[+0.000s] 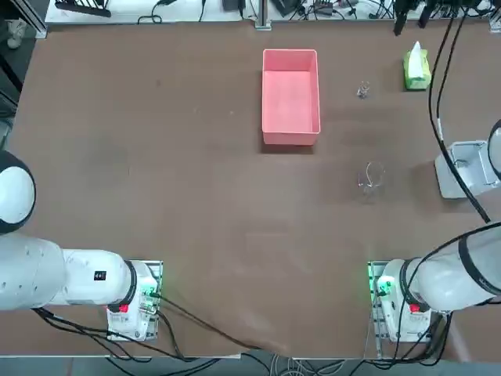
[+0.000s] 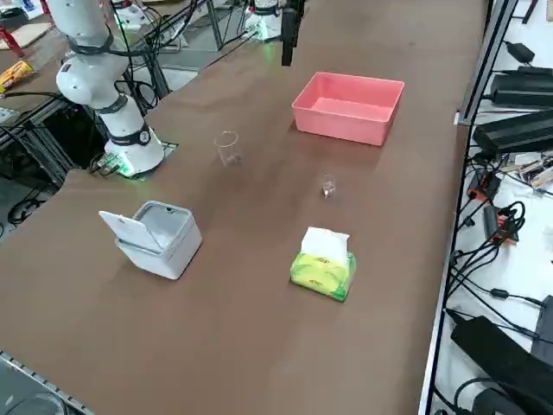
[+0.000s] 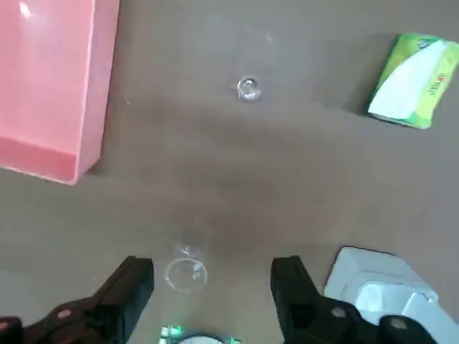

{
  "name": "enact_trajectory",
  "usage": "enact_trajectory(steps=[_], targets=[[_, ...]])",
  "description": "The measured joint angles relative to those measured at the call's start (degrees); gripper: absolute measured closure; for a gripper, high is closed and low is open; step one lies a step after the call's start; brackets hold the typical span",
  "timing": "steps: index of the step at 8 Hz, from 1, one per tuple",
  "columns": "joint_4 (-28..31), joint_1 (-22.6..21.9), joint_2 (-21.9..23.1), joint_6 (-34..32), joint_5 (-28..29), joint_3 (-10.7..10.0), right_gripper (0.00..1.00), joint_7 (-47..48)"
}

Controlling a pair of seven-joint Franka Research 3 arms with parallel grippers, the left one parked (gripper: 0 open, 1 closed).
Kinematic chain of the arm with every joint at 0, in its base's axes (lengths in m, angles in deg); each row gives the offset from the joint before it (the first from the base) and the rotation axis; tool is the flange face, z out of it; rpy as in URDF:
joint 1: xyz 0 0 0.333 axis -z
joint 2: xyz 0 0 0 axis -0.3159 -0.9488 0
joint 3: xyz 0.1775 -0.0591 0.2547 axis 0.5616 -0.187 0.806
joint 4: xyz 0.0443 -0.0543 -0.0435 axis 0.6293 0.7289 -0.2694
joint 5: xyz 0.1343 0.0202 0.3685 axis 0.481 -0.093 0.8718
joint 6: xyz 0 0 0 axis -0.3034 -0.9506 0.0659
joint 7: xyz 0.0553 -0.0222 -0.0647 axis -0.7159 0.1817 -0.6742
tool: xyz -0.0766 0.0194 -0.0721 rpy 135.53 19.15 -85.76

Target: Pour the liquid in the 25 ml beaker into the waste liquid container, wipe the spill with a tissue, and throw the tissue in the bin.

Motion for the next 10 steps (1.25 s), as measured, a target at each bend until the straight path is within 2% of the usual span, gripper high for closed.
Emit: enact_trajectory(steps=[1, 2, 6, 8, 10], targets=[[1.2, 0.8, -1.1, 1.5, 0.0, 0.0, 0.00, -3.2], [4.1, 1.3, -1.7, 5.8, 0.2, 0.0, 0.00, -5.5], [20.3, 2.2, -0.9, 27.7, 4.6, 0.0, 0.00, -21.9], [27.2, 3.9, -0.3, 37.2, 10.0, -0.1, 0.00, -35.5], [31.1, 5.6, -0.3, 41.9, 17.8, -0.1, 0.00, -51.0]])
